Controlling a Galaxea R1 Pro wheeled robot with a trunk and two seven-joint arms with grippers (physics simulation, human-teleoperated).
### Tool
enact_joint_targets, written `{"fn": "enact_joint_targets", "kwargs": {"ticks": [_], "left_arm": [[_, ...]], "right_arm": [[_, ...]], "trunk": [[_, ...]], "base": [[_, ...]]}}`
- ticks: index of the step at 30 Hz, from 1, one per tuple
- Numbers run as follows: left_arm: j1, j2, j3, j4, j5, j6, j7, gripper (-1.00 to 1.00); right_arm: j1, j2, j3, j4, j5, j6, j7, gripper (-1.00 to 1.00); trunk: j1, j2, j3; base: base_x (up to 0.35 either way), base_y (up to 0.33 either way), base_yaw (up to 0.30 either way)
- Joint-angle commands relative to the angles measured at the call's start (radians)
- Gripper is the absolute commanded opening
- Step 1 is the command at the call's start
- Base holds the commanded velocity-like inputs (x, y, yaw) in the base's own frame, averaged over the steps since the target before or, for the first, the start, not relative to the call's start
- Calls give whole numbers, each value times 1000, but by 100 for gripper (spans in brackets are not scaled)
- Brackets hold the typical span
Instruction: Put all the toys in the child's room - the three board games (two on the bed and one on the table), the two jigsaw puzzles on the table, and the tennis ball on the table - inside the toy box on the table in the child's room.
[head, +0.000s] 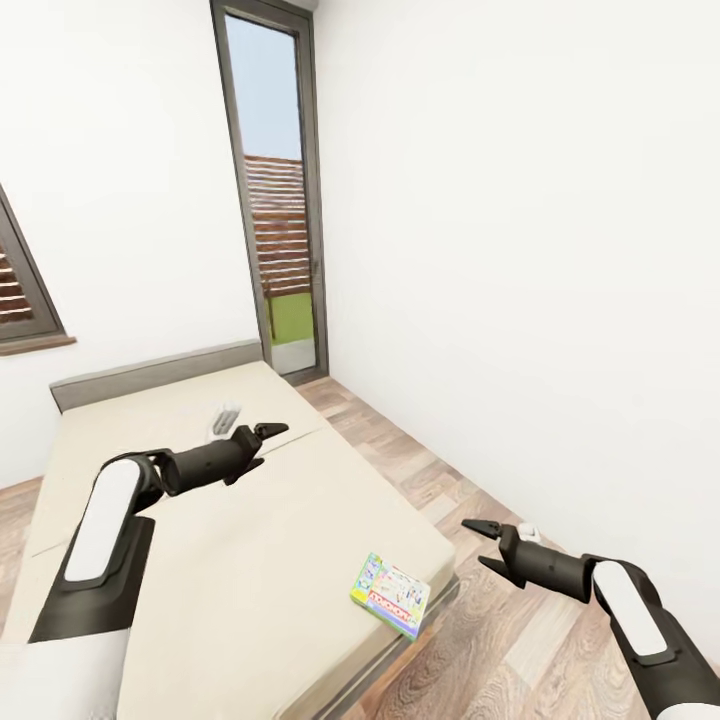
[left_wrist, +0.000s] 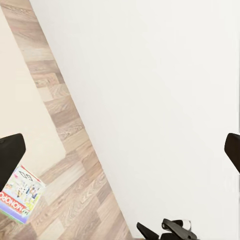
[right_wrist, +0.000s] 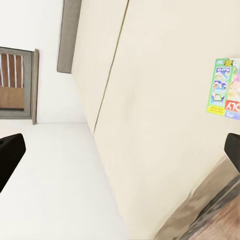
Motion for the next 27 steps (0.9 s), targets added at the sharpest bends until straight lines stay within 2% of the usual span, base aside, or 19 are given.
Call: {"fn": "enact_joint_targets", "kwargs": {"ticks": [1,3,7,12,27], "left_arm": [[-5,-11,-2,-7,18,2,33,100],[-11,-28,-6,-19,32,2,72,100],[-16,-44,-10,-42,44,0,117,100],[-20,-58,-12,-58,52,-1,145,100],[-21,-64,-13,-69,57,-1,154,100]], "right_arm": [[-1,1,-1,1,10,4,10,100],[-1,2,0,3,11,4,10,100],[-1,2,1,5,12,4,9,100],[-2,0,2,6,15,4,8,100],[-5,-2,-8,7,18,4,10,100]], "trunk": [[4,-8,-4],[12,-22,-11],[27,-50,-23],[46,-85,-39],[104,-190,-86]], "base": [[0,0,0],[0,0,0],[0,0,0],[0,0,0],[0,0,0]]}}
